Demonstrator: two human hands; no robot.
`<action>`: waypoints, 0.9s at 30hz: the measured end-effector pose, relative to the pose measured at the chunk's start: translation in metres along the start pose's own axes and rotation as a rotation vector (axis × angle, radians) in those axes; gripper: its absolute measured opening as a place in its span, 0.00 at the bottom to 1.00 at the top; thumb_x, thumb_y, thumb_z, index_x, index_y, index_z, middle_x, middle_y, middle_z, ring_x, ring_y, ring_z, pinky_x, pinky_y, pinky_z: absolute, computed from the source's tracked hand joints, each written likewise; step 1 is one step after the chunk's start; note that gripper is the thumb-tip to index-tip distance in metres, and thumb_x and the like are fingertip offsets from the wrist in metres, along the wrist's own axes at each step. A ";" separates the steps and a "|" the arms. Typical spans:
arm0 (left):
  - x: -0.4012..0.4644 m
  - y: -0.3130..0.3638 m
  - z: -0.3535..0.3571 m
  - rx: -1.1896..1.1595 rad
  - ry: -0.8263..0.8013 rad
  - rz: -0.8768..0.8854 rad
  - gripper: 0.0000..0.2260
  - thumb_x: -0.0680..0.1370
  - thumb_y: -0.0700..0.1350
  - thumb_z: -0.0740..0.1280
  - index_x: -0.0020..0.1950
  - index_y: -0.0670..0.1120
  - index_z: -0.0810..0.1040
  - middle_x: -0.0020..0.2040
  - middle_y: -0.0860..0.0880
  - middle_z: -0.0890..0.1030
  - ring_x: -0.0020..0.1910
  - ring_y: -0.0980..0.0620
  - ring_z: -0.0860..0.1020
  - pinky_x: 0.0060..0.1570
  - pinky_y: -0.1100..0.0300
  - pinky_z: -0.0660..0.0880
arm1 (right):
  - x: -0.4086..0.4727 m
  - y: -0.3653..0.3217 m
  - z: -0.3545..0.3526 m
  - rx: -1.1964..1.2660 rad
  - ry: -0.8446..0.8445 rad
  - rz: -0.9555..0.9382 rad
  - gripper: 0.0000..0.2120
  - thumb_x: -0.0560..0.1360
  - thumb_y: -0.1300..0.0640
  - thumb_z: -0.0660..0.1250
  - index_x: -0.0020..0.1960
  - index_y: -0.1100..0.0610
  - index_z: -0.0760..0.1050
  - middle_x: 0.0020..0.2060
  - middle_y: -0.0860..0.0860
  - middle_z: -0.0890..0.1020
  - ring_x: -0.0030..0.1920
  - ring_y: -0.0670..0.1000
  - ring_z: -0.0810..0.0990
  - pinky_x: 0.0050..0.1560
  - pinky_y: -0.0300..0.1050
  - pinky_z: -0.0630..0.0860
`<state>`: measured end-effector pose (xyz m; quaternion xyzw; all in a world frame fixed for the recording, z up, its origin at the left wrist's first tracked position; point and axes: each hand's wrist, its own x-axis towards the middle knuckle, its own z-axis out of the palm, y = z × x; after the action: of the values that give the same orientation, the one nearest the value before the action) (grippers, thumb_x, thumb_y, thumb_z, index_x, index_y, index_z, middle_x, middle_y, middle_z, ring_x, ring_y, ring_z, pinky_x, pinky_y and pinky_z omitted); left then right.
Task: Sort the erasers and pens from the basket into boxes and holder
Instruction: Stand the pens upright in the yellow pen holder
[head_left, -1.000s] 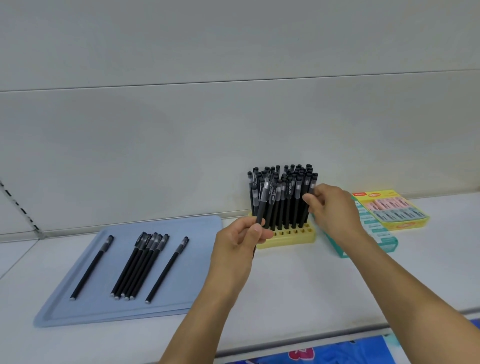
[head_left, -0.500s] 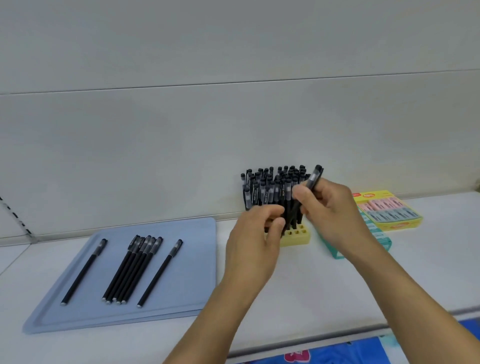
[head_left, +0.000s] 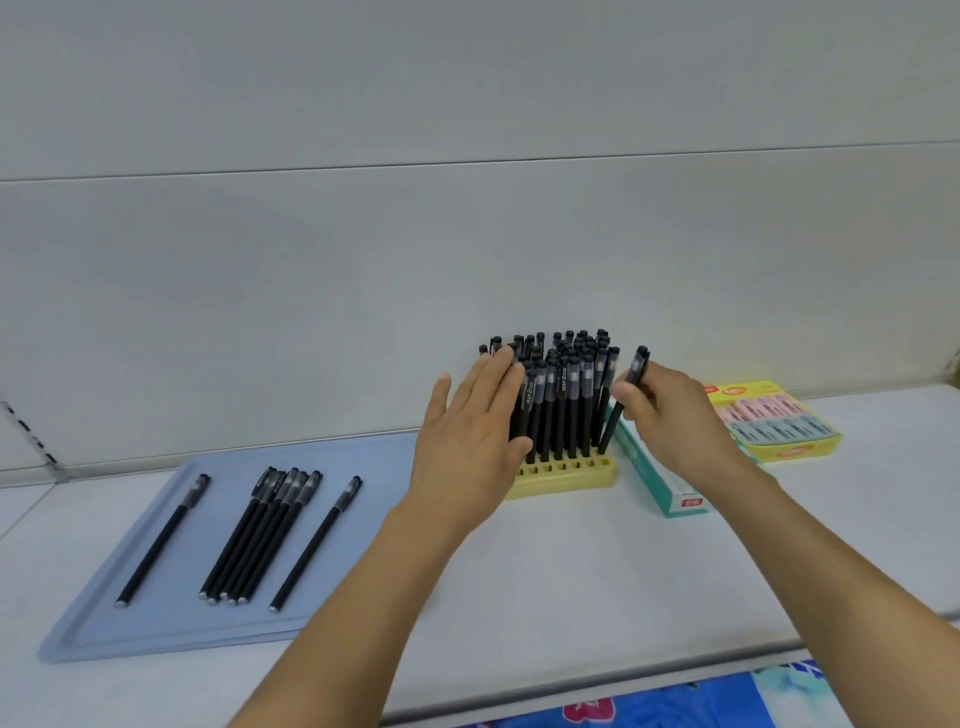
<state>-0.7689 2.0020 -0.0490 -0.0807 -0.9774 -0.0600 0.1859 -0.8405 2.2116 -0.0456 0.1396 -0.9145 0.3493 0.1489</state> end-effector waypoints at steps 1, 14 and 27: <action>0.000 0.000 0.000 -0.009 0.002 0.004 0.31 0.82 0.53 0.57 0.80 0.50 0.45 0.80 0.55 0.41 0.78 0.56 0.42 0.76 0.51 0.39 | 0.001 0.001 0.001 -0.012 -0.007 -0.003 0.10 0.80 0.54 0.61 0.45 0.57 0.76 0.37 0.52 0.80 0.41 0.54 0.80 0.45 0.50 0.76; -0.058 -0.044 -0.011 -0.286 0.299 -0.118 0.26 0.80 0.50 0.64 0.77 0.51 0.62 0.76 0.54 0.63 0.74 0.55 0.60 0.70 0.56 0.61 | -0.056 -0.032 0.037 0.283 0.320 0.171 0.08 0.78 0.52 0.65 0.52 0.51 0.66 0.34 0.49 0.75 0.38 0.51 0.76 0.40 0.50 0.69; -0.124 -0.164 -0.031 -0.130 -0.212 -0.847 0.13 0.75 0.53 0.70 0.42 0.50 0.68 0.40 0.49 0.78 0.39 0.48 0.74 0.43 0.57 0.74 | -0.070 -0.196 0.171 -0.375 -0.530 -0.266 0.25 0.78 0.36 0.57 0.32 0.53 0.61 0.42 0.53 0.79 0.45 0.55 0.78 0.41 0.46 0.64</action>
<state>-0.6730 1.8202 -0.0807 0.3096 -0.9321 -0.1839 0.0379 -0.7359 1.9652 -0.0762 0.3137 -0.9434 0.1042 -0.0264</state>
